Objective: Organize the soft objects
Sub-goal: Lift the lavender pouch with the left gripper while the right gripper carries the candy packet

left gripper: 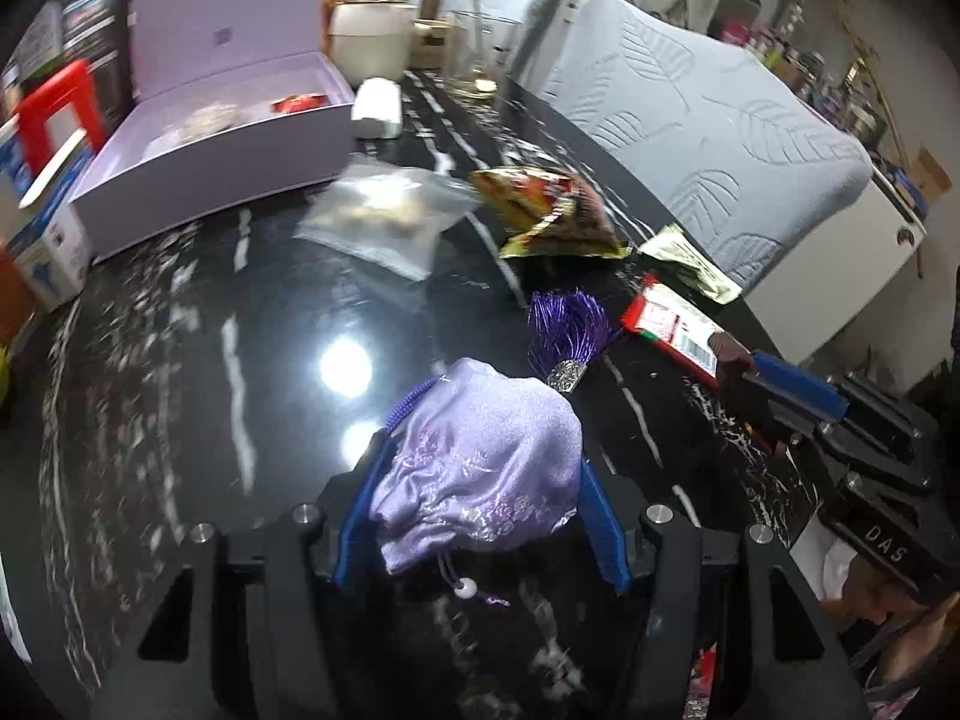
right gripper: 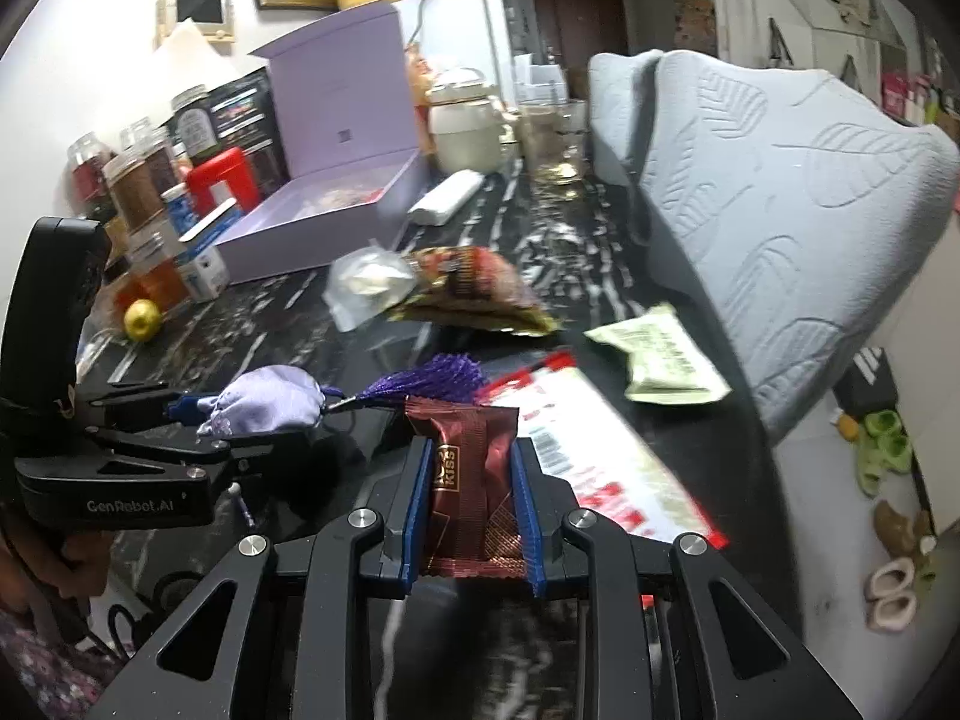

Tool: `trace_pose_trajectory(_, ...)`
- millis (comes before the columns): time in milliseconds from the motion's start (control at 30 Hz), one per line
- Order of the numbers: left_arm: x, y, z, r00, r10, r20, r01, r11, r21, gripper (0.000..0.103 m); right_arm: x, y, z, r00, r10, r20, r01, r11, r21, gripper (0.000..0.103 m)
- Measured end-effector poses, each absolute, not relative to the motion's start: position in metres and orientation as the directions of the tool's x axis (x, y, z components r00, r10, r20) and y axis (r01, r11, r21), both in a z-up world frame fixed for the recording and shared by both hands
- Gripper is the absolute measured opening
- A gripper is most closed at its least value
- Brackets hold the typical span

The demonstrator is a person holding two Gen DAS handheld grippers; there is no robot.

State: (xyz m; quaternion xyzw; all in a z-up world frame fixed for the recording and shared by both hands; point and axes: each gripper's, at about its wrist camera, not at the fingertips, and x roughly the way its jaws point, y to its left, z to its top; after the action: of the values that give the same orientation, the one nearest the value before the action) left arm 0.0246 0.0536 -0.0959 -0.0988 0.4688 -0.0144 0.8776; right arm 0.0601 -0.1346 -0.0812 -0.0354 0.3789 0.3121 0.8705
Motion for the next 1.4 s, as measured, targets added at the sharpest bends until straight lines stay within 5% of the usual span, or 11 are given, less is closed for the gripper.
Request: trace_pose_trajectory(1400,-0.07,0.178,-0.013,0.699,0.159,-0.697,-0.336,0.934,-0.124,0.059,-0.008,0.032,-0.036,0.336,0.737,-0.587,-0.836,0.52,0.175,0.026)
